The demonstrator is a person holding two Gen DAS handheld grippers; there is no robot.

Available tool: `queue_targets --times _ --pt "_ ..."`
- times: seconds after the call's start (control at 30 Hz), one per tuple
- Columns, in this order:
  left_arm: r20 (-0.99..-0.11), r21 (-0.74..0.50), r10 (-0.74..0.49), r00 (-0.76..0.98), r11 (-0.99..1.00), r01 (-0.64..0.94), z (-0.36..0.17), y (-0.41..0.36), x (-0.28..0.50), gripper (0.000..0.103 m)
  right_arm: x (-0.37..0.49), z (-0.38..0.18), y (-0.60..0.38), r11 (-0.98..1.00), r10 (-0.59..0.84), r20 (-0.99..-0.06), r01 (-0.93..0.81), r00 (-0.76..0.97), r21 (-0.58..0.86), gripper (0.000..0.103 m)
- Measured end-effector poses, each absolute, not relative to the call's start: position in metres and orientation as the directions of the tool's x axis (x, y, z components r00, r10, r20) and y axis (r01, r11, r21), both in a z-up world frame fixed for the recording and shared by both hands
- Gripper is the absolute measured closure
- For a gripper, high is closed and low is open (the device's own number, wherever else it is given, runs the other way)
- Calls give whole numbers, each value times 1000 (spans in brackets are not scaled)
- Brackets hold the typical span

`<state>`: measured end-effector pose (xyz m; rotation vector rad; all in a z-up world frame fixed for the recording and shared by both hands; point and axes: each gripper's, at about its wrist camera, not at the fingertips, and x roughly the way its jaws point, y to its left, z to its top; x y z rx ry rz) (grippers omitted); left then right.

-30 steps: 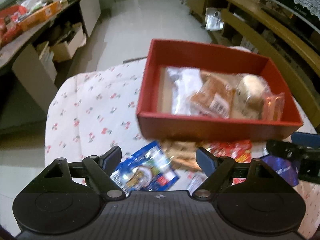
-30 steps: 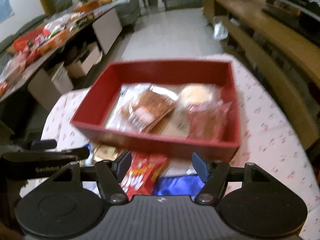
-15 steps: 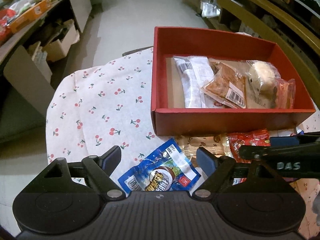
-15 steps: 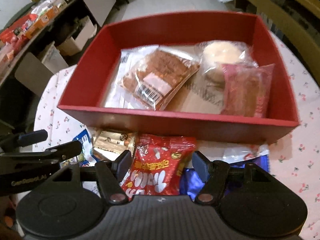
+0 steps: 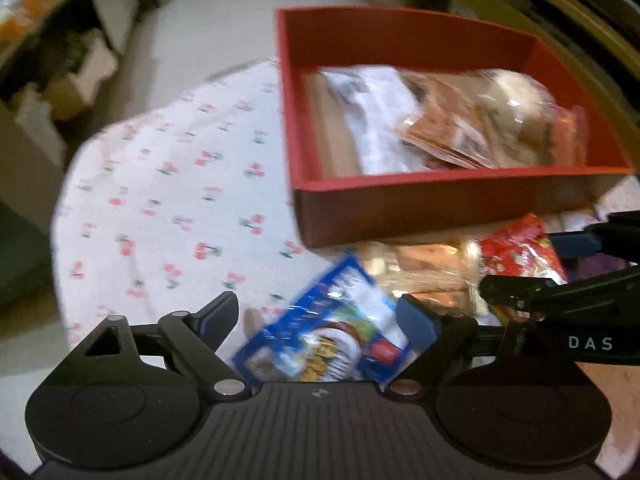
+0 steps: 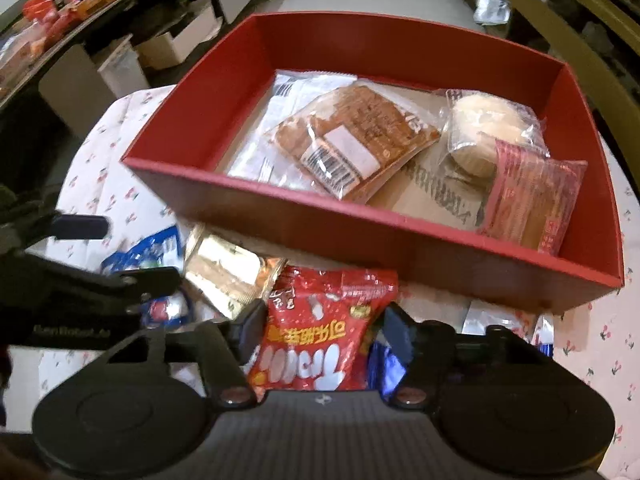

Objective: Organize snacks
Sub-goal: 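Grasp the blue coconut snack bag with the left tool while the right tool grasps the red candy bag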

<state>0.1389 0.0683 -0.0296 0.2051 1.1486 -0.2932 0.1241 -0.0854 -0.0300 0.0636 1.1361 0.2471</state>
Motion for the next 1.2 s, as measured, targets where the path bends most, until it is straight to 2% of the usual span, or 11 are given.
queue_targets --times 0.17,0.33,0.57,0.7,0.77,0.83,0.9,1.0,1.1,1.2 --pt "-928 54 -104 358 912 406 -42 69 143 5 113 -30 -90 959 259 -889 -209 379 191 45" --pt "-934 21 -144 328 892 452 -46 72 145 3 103 -29 -98 949 292 -888 -221 355 224 45" --pt "-935 61 -116 334 878 475 -49 56 118 3 98 -28 -104 945 305 -887 -224 346 238 45" --pt "-940 37 -116 322 901 432 -47 59 107 11 86 -24 -106 944 306 -884 -231 354 235 45" --pt "-938 49 -104 331 905 423 -44 56 99 16 79 -19 -108 944 309 -878 -233 365 236 52" --pt "-938 36 -106 329 916 399 -42 56 94 25 72 -15 -111 941 321 -871 -231 371 248 54" --pt "-938 35 -99 331 926 377 -42 56 90 25 65 -13 -115 942 319 -868 -227 379 247 54" --pt "-937 45 -82 340 936 350 -41 57 85 23 59 -21 -120 948 306 -877 -207 371 243 54" --pt "-930 84 -52 363 933 351 -41 52 88 15 56 -23 -119 947 303 -879 -221 368 234 53" --pt "-928 87 -48 369 937 339 -42 49 98 12 59 -23 -117 944 311 -881 -225 355 243 45"
